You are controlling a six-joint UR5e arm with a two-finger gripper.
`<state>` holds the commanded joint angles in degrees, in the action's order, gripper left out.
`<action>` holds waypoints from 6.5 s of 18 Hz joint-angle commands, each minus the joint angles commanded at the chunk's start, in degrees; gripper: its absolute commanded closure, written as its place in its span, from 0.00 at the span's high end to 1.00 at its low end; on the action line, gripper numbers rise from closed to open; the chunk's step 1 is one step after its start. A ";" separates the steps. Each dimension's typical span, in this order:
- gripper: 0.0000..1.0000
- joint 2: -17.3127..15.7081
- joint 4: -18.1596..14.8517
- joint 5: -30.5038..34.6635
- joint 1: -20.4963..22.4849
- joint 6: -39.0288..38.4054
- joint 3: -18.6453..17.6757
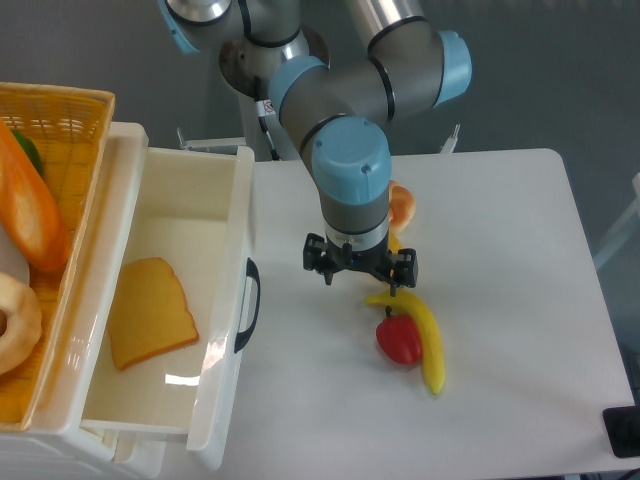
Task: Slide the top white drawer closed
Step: 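Raise the gripper and move it toward the open white drawer's front, then lower the gripper against the drawer front beside its black handle, then push the drawer front with the gripper into the cabinet, then pull the gripper back from the closed drawer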
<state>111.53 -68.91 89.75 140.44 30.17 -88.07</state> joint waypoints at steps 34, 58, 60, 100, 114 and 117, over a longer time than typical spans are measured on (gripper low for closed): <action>1.00 3.26 -0.09 -12.05 -1.75 -3.80 0.09; 1.00 2.20 -0.35 -13.11 -5.35 -3.80 0.44; 1.00 2.03 -0.35 -13.11 -6.23 -3.80 0.44; 1.00 1.15 0.00 -14.34 -10.98 -4.24 0.44; 1.00 1.15 0.00 -8.73 -8.09 4.79 0.70; 1.00 0.80 0.09 -6.17 -5.10 8.75 1.40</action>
<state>112.33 -68.82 83.58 135.34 38.92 -86.67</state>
